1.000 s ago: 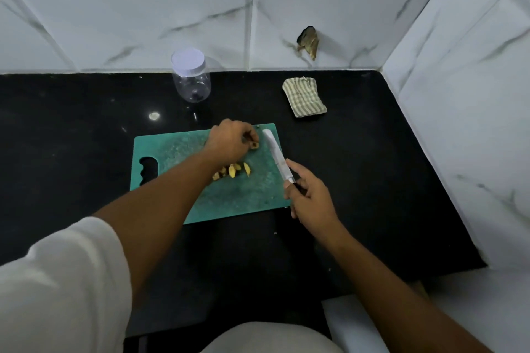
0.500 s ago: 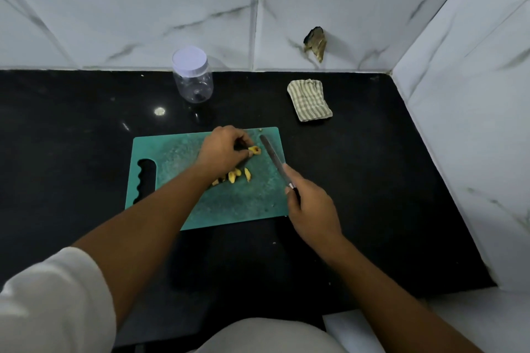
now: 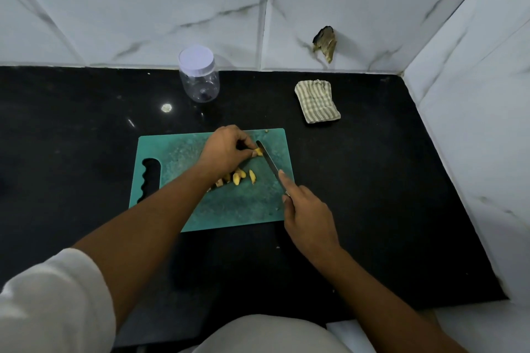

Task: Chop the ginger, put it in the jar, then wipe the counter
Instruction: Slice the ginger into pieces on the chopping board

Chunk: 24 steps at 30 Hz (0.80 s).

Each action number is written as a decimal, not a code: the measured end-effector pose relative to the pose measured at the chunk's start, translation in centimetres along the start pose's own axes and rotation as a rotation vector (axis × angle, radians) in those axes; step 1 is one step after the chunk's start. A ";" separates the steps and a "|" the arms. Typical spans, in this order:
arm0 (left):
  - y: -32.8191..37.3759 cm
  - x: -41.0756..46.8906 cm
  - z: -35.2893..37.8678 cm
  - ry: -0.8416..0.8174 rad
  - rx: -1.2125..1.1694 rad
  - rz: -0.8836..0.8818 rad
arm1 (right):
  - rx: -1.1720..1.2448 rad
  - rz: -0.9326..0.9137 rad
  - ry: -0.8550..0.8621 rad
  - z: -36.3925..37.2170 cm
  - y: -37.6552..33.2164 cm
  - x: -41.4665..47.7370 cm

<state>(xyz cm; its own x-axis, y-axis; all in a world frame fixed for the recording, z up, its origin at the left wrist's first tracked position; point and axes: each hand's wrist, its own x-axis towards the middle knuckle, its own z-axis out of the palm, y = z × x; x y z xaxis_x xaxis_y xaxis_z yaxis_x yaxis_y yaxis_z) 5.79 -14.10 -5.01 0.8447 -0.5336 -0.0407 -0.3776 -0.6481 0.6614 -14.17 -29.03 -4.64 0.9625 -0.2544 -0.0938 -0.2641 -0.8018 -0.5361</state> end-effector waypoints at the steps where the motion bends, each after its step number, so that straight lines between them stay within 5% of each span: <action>1: 0.0 0.0 0.0 0.001 -0.004 0.001 | -0.004 0.004 -0.003 0.0 0.0 0.0; 24: -0.2 0.3 0.1 -0.013 -0.016 -0.026 | -0.110 0.034 -0.033 0.4 -0.4 -0.2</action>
<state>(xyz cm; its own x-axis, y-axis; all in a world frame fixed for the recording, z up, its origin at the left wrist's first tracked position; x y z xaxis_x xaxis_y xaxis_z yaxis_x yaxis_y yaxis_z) 6.09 -14.14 -5.20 0.8491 -0.5239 -0.0677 -0.3495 -0.6533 0.6716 -14.20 -28.49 -4.77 0.9540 -0.2656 -0.1389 -0.2997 -0.8481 -0.4369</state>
